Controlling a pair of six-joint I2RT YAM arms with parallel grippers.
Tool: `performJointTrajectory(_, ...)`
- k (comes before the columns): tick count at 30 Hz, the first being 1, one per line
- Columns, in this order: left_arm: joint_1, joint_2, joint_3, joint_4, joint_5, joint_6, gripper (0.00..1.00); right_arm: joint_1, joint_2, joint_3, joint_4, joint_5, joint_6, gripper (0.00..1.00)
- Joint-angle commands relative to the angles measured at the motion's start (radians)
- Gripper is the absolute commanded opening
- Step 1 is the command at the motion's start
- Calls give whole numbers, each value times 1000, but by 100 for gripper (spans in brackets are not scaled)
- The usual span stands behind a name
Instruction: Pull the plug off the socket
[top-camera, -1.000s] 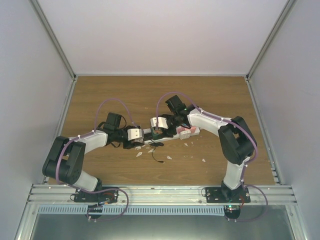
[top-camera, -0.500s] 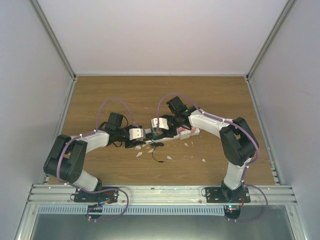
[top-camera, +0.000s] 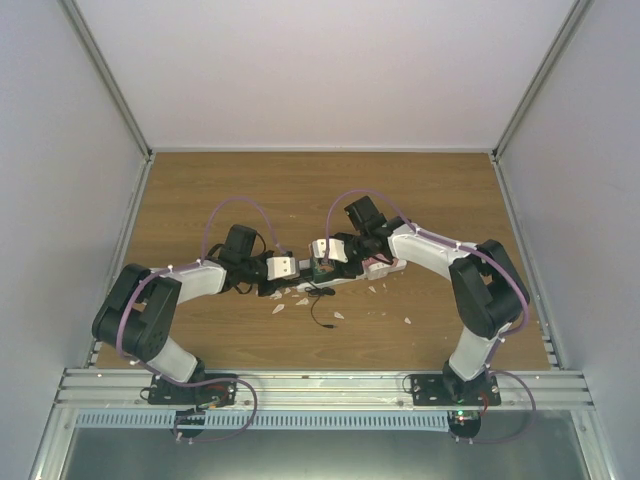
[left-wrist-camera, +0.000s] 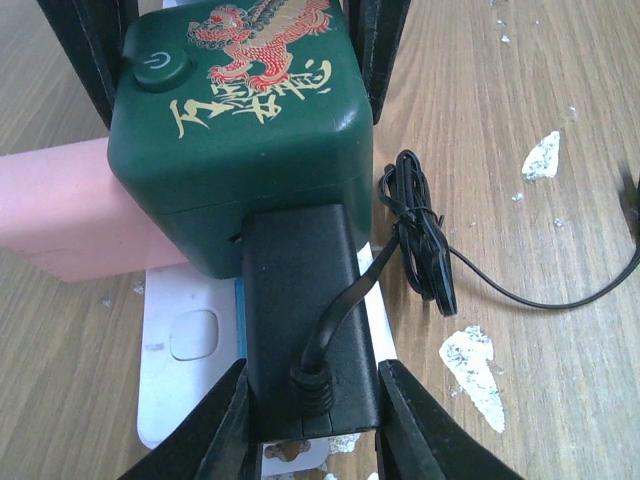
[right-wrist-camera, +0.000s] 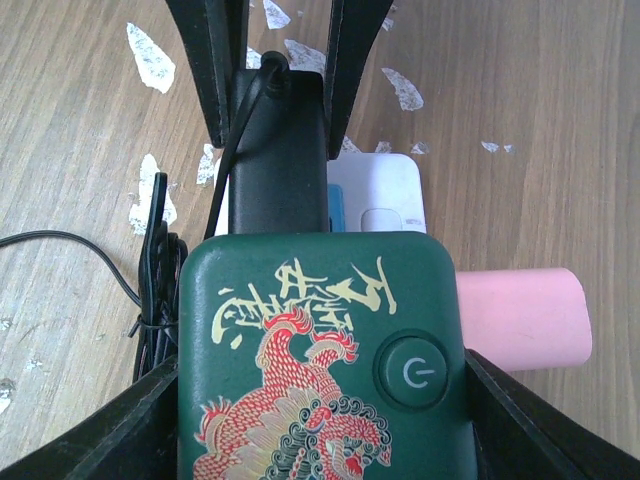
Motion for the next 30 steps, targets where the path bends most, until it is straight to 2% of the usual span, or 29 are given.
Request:
performJointTrajectory(1, -16, 7, 1, 33, 0, -17, 21, -45, 10, -36, -81, 84, 13, 18)
performJointTrajectory(4, -16, -14, -15, 38, -5, -24, 13, -47, 17, -36, -83, 93, 16, 16)
performJointTrajectory(7, -11, -39, -39, 32, -23, -18, 10, -49, 25, -35, -86, 109, 18, 12)
performJointTrajectory(18, 60, -96, -64, -80, 10, 38, 8, -68, 39, -66, -68, 143, 18, 8)
performJointTrajectory(30, 66, -68, -13, -145, 20, 38, 8, -93, 43, -78, -63, 176, 23, 6)
